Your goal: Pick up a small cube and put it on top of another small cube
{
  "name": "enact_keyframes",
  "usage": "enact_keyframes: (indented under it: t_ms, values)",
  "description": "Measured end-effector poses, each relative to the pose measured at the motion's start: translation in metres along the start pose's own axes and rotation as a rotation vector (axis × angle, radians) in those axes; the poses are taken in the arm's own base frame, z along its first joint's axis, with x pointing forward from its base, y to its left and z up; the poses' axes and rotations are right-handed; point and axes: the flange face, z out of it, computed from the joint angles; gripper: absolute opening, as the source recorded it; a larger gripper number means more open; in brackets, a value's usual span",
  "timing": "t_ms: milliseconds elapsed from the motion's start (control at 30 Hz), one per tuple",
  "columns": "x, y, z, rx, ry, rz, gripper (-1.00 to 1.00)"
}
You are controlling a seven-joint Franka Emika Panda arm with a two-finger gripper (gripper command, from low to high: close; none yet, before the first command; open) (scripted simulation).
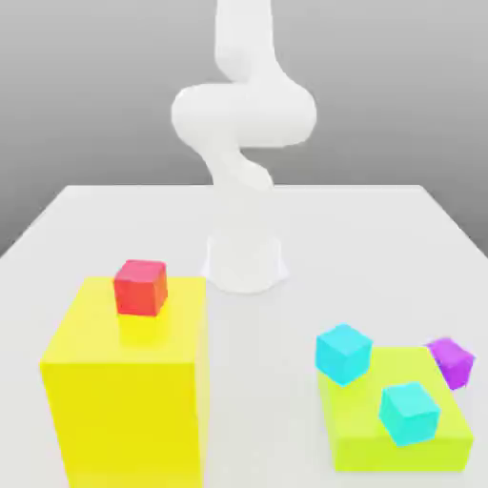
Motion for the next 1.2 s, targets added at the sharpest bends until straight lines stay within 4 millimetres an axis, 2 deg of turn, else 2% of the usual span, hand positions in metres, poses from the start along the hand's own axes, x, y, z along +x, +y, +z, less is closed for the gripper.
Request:
enact_keyframes:
  t_ms: [100, 233, 400, 533, 700, 833, 933, 1100, 1133, 1200]
  values:
    - [-0.027, -0.017, 0.059, 0.01, -0.114, -0.184, 0.0]
    - [-0.077, -0.037, 0.127, 0.029, -0.25, -0.425, 0.0]
    - [-0.159, -0.052, 0.2, 0.06, -0.407, -0.733, 0.0]
    - [-0.233, -0.053, 0.246, 0.088, -0.522, -0.985, 0.0]
    - [-0.334, -0.04, 0.286, 0.131, -0.658, -1.318, 0.0]
    - [-0.41, -0.015, 0.307, 0.164, -0.757, -1.587, 0.0]
    - [-0.449, 0.011, 0.324, 0.174, -0.816, -1.747, 0.0]
    - [-0.482, 0.039, 0.364, 0.178, -0.828, -1.782, 0.0]
    - [-0.486, 0.043, 0.369, 0.178, -0.829, -1.782, -1.0]
    - [-0.486, 0.043, 0.369, 0.178, -0.83, -1.782, -1.0]
